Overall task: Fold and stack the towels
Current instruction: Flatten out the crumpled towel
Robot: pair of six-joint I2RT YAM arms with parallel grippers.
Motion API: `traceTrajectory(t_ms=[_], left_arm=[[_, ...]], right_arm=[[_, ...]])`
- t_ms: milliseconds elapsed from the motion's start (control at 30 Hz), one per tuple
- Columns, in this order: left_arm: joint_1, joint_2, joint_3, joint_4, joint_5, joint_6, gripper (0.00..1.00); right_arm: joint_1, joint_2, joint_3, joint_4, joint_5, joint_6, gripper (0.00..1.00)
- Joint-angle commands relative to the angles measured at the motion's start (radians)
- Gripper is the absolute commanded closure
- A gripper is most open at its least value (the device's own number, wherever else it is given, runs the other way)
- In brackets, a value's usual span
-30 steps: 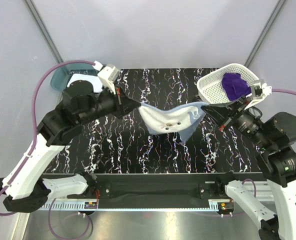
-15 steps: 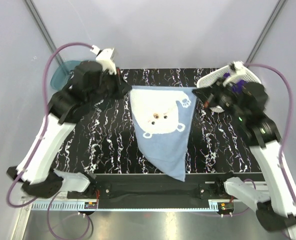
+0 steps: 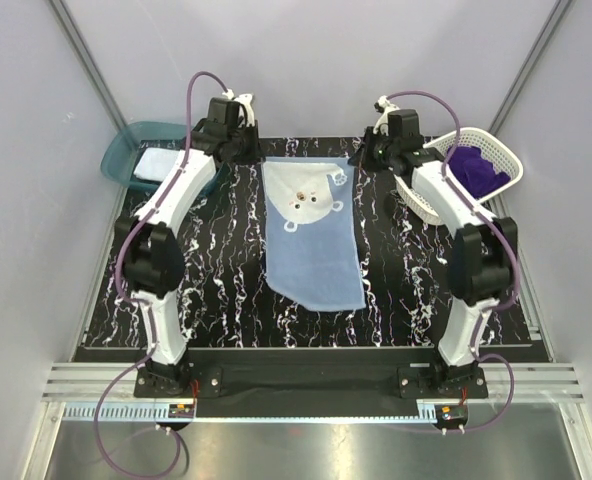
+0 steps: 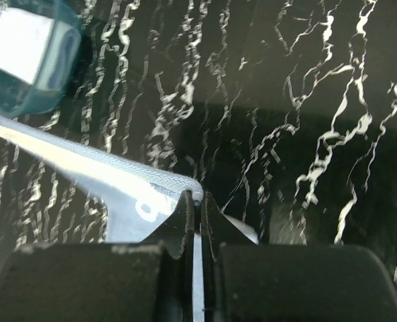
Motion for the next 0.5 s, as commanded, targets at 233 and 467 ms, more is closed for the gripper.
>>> traceTrajectory(t_ms=[233, 467], left_arm=[[0.028, 0.136, 0.076, 0.252, 0.136, 0.127, 1.00], [0.025, 0.057, 0.055, 0.271, 0.164, 0.131, 1.00]], right_arm=[[-0.023, 0.177, 0.139, 0.140, -0.087, -0.075, 1.00], [-0.032, 0.161, 0.323, 0.059, -0.056, -0.131, 1.00]])
